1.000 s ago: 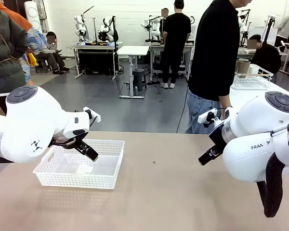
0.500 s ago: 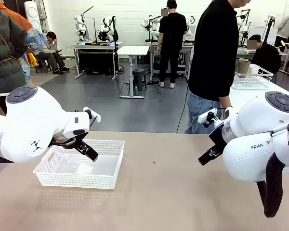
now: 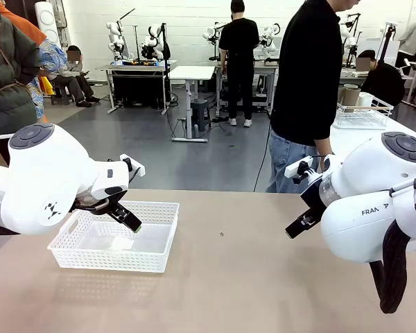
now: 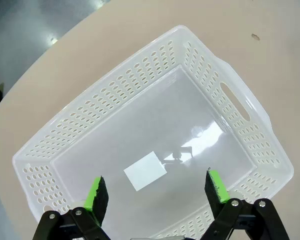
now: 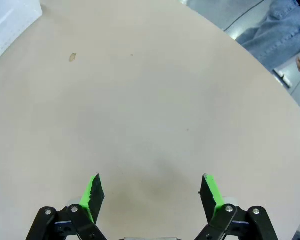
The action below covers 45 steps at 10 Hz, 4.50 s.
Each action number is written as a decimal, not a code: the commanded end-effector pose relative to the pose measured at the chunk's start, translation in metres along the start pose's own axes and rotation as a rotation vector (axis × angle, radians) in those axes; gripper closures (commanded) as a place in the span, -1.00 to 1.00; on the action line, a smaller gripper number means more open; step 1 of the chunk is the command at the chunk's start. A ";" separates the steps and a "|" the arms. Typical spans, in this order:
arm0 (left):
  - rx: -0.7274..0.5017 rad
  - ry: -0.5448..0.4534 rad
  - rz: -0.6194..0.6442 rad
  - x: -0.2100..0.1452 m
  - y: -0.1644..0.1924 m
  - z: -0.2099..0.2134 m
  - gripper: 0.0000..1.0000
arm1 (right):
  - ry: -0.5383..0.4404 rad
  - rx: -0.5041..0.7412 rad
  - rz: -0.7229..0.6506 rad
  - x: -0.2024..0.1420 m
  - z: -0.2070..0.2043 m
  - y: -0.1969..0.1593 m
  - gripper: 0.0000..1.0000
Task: Clean and organize the cups into the basket.
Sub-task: Pick up the Organizing basket and move it to the center of the table, then pick up the Reusable plastic cup from the right side of the table and place it inside the Organizing basket.
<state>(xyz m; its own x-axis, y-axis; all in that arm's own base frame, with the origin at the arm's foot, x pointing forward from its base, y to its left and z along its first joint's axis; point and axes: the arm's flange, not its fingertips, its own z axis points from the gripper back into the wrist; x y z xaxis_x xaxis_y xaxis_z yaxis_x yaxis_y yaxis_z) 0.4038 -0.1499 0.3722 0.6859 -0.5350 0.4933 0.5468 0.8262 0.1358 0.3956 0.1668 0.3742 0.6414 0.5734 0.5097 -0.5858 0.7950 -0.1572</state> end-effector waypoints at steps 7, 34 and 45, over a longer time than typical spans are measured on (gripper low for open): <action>0.084 -0.020 -0.143 0.009 -0.004 0.075 -1.00 | -0.048 -0.030 0.056 0.014 0.084 0.029 -1.00; -0.742 -0.471 0.959 -0.163 0.270 0.236 -1.00 | -0.502 0.989 -1.102 -0.229 0.203 -0.215 -1.00; -0.588 -0.483 1.021 -0.235 0.290 0.281 -1.00 | -0.374 1.005 -1.098 -0.330 0.266 -0.209 -1.00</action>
<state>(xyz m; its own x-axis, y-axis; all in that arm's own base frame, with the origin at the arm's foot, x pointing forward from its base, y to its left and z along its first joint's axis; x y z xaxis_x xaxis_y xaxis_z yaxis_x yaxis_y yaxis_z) 0.2645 0.2621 0.5389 0.7500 0.5039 0.4284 0.1018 0.5520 -0.8276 0.1704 -0.2412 0.4662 0.9105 -0.3707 0.1832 -0.0982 0.2366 0.9666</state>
